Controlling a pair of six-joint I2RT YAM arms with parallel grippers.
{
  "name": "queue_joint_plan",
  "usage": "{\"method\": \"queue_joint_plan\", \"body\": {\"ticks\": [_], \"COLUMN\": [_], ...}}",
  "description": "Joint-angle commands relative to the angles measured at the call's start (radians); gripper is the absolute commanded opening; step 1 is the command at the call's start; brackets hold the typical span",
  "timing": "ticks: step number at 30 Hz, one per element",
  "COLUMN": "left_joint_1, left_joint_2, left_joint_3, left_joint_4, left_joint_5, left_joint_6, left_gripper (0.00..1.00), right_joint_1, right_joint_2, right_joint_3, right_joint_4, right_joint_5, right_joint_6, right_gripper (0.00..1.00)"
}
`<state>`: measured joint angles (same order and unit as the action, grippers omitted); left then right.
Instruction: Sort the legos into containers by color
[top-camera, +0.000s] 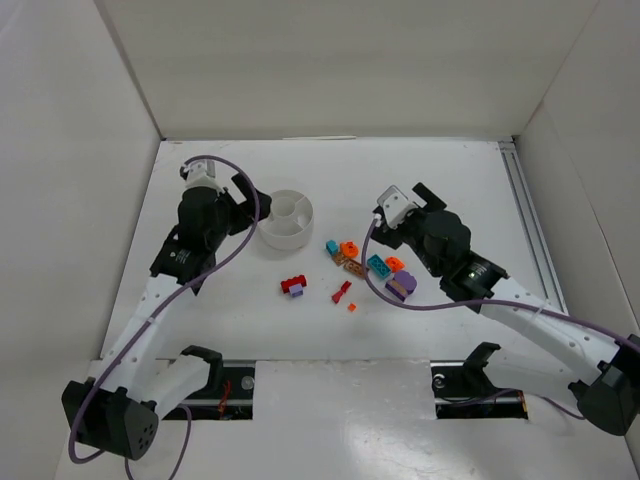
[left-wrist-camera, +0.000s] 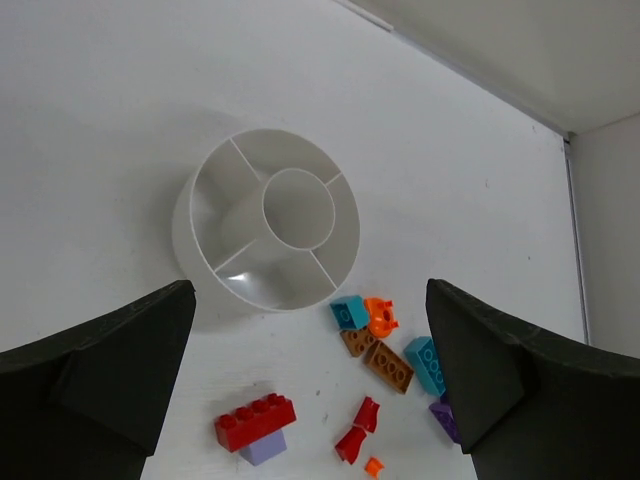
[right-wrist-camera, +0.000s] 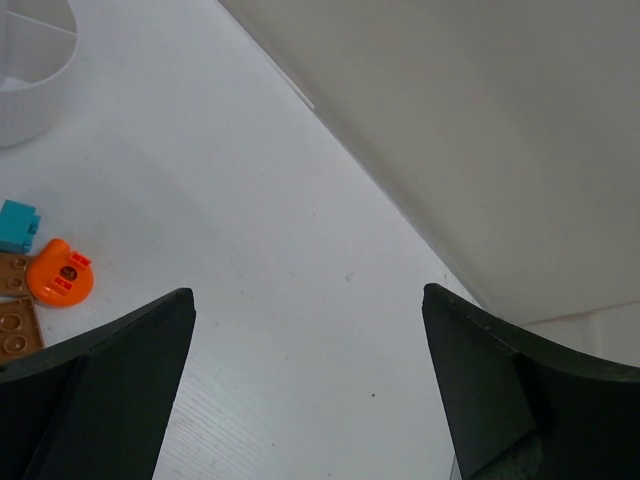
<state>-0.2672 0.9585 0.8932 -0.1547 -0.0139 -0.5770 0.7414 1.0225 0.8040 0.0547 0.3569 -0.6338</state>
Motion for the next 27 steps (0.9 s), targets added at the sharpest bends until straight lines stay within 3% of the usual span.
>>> {"method": "queue_joint_plan", "body": {"ticks": [1,9,14,20,27], "left_joint_1": [-0.039,-0.096,-0.096,-0.096,-0.096], "left_joint_2": [0.0,-0.009,-0.029,-0.029,-0.058], "left_joint_3": [-0.005,-0.086,-0.137,-0.166,-0.175], "left_joint_4": [-0.023,-0.057,-0.057,-0.068,-0.077], "left_joint_5": [0.003,0.04,0.04,0.064,0.065], "left_joint_6": [-0.05,-0.081,-0.09,-0.1,-0.1], "left_gripper": [0.99,0.99,0.99,0.99,0.99], "right_joint_1": [0.01,0.001,-0.048,-0.048,0.038], "right_joint_2": [-0.018,-0.047,-0.067,0.048,0.339], "right_joint_3": [0.057,-0.035,-0.08,-0.034,0.13], "right_joint_4": [0.02,-0.007,-0.03,-0.042,-0.032], "right_joint_5": [0.036,0.036,0.013,-0.096,-0.197], "right_joint_6": [0.048,0.14,0.351,0.342,0.281], "right_gripper": [1.0,1.0,1.0,1.0,0.92]}}
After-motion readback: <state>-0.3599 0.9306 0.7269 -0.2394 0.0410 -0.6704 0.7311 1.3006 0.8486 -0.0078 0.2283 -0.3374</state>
